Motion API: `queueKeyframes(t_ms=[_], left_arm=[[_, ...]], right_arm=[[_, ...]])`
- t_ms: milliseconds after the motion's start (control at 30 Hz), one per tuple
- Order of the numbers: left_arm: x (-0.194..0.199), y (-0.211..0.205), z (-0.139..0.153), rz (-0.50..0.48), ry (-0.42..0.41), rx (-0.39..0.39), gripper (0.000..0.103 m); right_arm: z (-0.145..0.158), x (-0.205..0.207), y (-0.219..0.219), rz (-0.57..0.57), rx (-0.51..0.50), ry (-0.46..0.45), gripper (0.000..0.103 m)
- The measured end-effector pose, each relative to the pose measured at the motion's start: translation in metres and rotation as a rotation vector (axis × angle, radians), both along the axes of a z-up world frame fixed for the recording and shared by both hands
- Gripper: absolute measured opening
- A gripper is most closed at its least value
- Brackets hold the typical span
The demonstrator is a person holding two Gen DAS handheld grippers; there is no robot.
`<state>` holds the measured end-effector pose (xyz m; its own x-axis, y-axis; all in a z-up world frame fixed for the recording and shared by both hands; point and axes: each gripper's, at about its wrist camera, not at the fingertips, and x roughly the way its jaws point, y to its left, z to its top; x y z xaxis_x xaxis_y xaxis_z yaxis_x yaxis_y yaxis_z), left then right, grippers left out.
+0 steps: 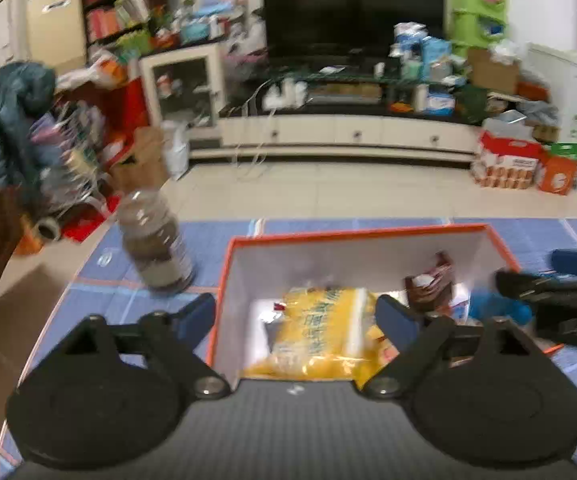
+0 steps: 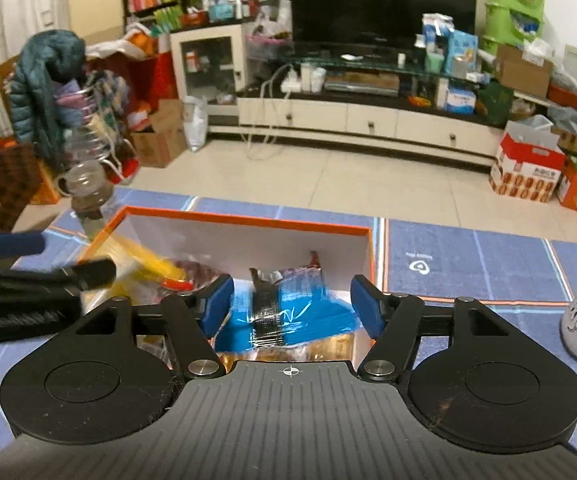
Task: Organize snacks
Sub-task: 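Open both grippers over the orange box to drop both packets, then grasp the rainbow cookie pack with the right gripper while the left moves to the beige bar packet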
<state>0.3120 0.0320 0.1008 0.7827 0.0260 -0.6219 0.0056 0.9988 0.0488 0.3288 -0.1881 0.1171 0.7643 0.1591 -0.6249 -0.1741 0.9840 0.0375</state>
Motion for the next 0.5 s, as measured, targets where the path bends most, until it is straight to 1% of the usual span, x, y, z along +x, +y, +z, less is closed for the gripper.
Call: queueKeyframes(t_ms=[33,67,133,200,233,300,333,367,433,467,500], left_arm=[[-0.008,0.005,0.000,-0.013,-0.017,-0.017,0.088],[-0.017,0.010,0.001,-0.025,-0.037,-0.035,0.090],[-0.044,0.023,0.000,-0.031,-0.056,-0.054,0.091],[-0.078,0.035,-0.006,-0.029,-0.069,-0.062,0.092],[-0.095,0.039,-0.010,-0.029,-0.071,-0.059,0.092],[-0.129,0.045,-0.023,-0.028,-0.066,-0.064,0.092],[-0.144,0.048,-0.031,-0.024,-0.054,-0.075,0.095],[-0.161,0.049,-0.040,-0.012,-0.032,-0.085,0.095],[-0.185,0.049,-0.054,0.022,0.006,-0.088,0.095],[-0.196,0.049,-0.060,0.041,0.017,-0.085,0.095],[-0.204,0.049,-0.065,0.056,0.022,-0.079,0.095]], right_arm=[[0.004,-0.007,-0.002,0.004,0.011,-0.020,0.055],[0.007,-0.020,-0.005,0.015,0.028,-0.044,0.060],[0.008,-0.056,-0.014,0.033,0.041,-0.080,0.064],[0.000,-0.096,-0.023,0.058,0.043,-0.087,0.066],[-0.008,-0.119,-0.027,0.053,0.049,-0.083,0.067],[-0.029,-0.159,-0.031,0.035,0.064,-0.048,0.068],[-0.041,-0.176,-0.032,0.023,0.085,-0.023,0.068],[-0.053,-0.191,-0.031,0.003,0.111,0.008,0.068],[-0.074,-0.211,-0.026,-0.044,0.148,0.068,0.068],[-0.082,-0.220,-0.022,-0.066,0.159,0.083,0.068],[-0.088,-0.225,-0.015,-0.079,0.151,0.099,0.068]])
